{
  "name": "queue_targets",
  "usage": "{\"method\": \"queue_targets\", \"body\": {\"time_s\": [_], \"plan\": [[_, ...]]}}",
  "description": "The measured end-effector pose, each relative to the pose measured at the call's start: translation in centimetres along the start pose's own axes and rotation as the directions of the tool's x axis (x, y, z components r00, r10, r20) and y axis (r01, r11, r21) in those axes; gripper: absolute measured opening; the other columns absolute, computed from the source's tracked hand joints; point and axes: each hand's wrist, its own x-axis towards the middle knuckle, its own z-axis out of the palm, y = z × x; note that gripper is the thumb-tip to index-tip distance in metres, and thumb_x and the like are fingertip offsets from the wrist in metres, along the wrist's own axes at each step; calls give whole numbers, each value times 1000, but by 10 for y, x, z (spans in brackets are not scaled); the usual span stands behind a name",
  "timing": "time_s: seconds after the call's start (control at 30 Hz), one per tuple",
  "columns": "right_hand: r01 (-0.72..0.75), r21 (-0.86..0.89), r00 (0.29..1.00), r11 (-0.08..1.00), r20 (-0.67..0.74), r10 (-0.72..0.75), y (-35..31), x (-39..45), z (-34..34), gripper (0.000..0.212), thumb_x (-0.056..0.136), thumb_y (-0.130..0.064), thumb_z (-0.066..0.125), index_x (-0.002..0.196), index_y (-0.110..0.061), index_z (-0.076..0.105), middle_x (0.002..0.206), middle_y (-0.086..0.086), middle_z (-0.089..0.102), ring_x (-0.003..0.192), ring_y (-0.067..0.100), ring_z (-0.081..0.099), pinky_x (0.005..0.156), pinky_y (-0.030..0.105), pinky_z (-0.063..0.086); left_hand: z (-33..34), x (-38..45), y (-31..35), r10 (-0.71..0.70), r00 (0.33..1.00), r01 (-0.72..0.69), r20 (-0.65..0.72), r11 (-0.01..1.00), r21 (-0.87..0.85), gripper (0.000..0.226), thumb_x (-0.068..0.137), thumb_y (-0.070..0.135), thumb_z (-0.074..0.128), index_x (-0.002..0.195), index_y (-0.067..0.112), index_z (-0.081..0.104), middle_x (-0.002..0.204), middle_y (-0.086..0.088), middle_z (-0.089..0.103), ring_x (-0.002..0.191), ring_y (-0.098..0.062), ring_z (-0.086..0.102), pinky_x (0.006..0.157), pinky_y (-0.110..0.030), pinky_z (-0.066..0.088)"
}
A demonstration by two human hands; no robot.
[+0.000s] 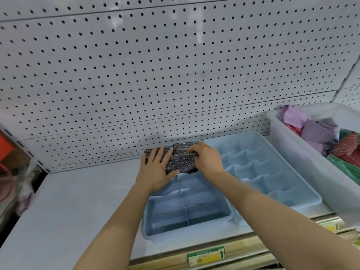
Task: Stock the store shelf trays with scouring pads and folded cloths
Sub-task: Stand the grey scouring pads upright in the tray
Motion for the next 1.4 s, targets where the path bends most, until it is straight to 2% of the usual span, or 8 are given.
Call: {"method": "queue_targets", "body": {"time_s": [0.13, 0.23, 0.33, 0.47, 0.7, 0.97, 1.3, 1.4], "plan": [[166, -382, 985, 909, 13, -174, 9, -8, 15, 37, 45, 0, 79, 76, -16, 64, 72, 2, 63, 75, 30, 58, 61, 34, 52, 0, 0, 0, 0, 1000, 0, 6, 1000, 15, 93, 73, 86, 2, 152, 39, -11, 163, 2, -6, 150, -20, -9, 120, -51, 0], [205, -522, 979, 828, 98, -181, 3, -8, 22, 63, 41, -12, 85, 98, -14, 60, 97, 9, 61, 92, 30, 58, 78, 37, 50, 0, -1, 2, 1, 1000, -1, -6, 1000, 21, 92, 73, 84, 0, 153, 37, -9, 163, 1, -4, 150, -21, -8, 119, -52, 1], [373, -479, 927, 794, 226, -298, 3, -10, 32, 84, 74, -28, 63, 146, -4, 28, 151, 19, 30, 140, 38, 26, 115, 49, 25, 0, -1, 3, 2, 1000, -1, -23, 1000, 23, 91, 74, 82, -1, 153, 36, -8, 163, 0, -3, 150, -23, -7, 119, -53, 2], [332, -450, 934, 829, 278, -223, 10, -13, 48, 76, 88, -50, 5, 152, -10, -4, 161, 11, -1, 148, 28, -6, 120, 46, -4, 1, -2, 3, -2, 1000, 3, -21, 1000, 27, 91, 75, 80, -4, 154, 35, -5, 163, -1, -3, 150, -24, -7, 119, -55, 2], [296, -433, 937, 851, 302, -173, -4, -11, 38, 69, 98, -43, 25, 153, -10, -2, 161, 9, -1, 148, 24, -3, 121, 43, -3, -4, -4, 5, -18, 999, 20, -34, 997, 68, 90, 76, 78, -4, 154, 34, 4, 163, -4, 9, 149, -27, 4, 117, -58, 6], [80, -379, 973, 922, -171, -154, 33, -37, -47, 57, 78, -16, 65, 130, 4, 52, 131, 19, 56, 126, 34, 51, 110, 48, 31, -66, 11, 88, 127, 983, -124, -134, 992, 30, 68, 94, 50, 45, 152, 23, 21, 163, -6, 8, 150, -27, -1, 118, -52, -3], [-301, -390, 895, 870, -429, 118, 154, -102, -204, 52, 75, -17, 50, 125, -4, 54, 118, 16, 62, 111, 36, 55, 100, 45, 40, -116, 24, 285, 512, 856, -512, -71, 819, -259, 33, 95, 32, 52, 126, 24, 61, 130, -2, 59, 119, -24, 53, 97, -35, 45], [-396, -368, 850, 841, -494, 184, 192, -126, -240, 55, 77, -22, 44, 130, -7, 52, 118, 14, 63, 110, 35, 56, 96, 45, 39, -122, 22, 354, 665, 746, -615, -25, 675, -406, 23, 94, 30, 56, 109, 21, 71, 110, -7, 69, 103, -26, 62, 86, -37, 50]]}}
